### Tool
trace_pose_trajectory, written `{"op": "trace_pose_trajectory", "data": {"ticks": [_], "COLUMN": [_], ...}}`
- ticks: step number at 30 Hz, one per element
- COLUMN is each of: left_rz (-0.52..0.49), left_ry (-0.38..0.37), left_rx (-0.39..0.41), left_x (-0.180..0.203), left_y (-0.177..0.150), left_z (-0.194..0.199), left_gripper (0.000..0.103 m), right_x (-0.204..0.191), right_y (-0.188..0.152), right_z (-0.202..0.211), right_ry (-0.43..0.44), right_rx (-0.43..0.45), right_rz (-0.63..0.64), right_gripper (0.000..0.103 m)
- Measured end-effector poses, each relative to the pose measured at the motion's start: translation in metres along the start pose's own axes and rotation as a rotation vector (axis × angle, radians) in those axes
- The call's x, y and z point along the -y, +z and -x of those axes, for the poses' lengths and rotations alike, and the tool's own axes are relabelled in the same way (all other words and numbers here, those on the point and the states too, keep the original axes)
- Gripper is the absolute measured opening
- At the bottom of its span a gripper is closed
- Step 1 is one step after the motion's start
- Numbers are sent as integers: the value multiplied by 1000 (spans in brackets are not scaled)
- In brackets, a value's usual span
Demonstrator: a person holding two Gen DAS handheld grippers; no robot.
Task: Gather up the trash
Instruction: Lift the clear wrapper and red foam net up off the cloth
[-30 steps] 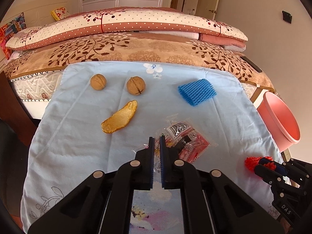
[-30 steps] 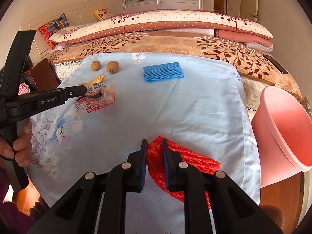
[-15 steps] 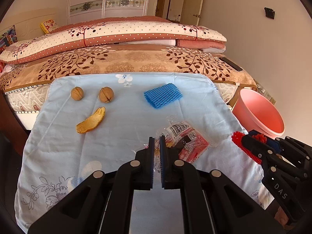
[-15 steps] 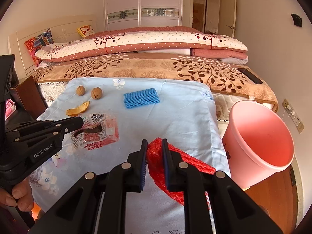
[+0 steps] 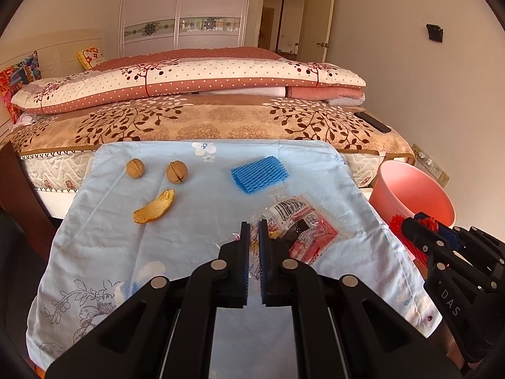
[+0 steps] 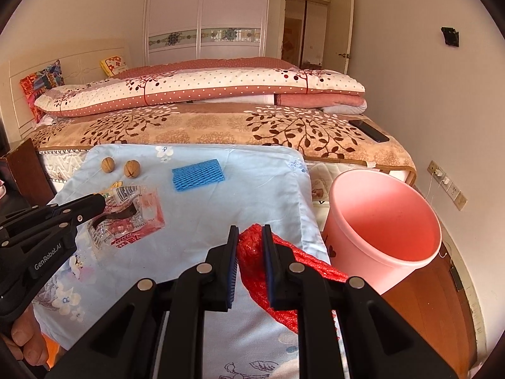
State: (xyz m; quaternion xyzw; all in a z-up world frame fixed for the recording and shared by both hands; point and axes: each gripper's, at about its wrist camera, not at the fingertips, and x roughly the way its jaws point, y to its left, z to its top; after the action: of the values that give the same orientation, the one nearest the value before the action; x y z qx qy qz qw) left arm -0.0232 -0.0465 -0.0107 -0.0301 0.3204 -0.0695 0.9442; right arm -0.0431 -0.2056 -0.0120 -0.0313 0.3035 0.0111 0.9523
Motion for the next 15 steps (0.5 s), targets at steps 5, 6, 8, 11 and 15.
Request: {"op": "trace_pose_trajectory", "data": {"ticks": [5,6,8,11,15], "left_rz": [-3,-6,-11,-19,-25], "left_ry": [5,4,4,2,2], "left_rx": [17,19,22,25,26], "left_x": [5,6,8,11,14], "left_y": [1,1,1,1,0], "left_z": [6,8,9,11,12], "left_gripper": [5,5,5,5,5], "right_x": [9,10,12,14,16], "right_y": [1,1,1,1,0], "right_z": [11,13,16,19,21], "right_ry": [-38,-43,-48,-55,-61], "right_rx": [36,40,44,51,54], "right_rz": [-16,-18,-21,-23,-26], "right_gripper": [14,14,14,14,14]}}
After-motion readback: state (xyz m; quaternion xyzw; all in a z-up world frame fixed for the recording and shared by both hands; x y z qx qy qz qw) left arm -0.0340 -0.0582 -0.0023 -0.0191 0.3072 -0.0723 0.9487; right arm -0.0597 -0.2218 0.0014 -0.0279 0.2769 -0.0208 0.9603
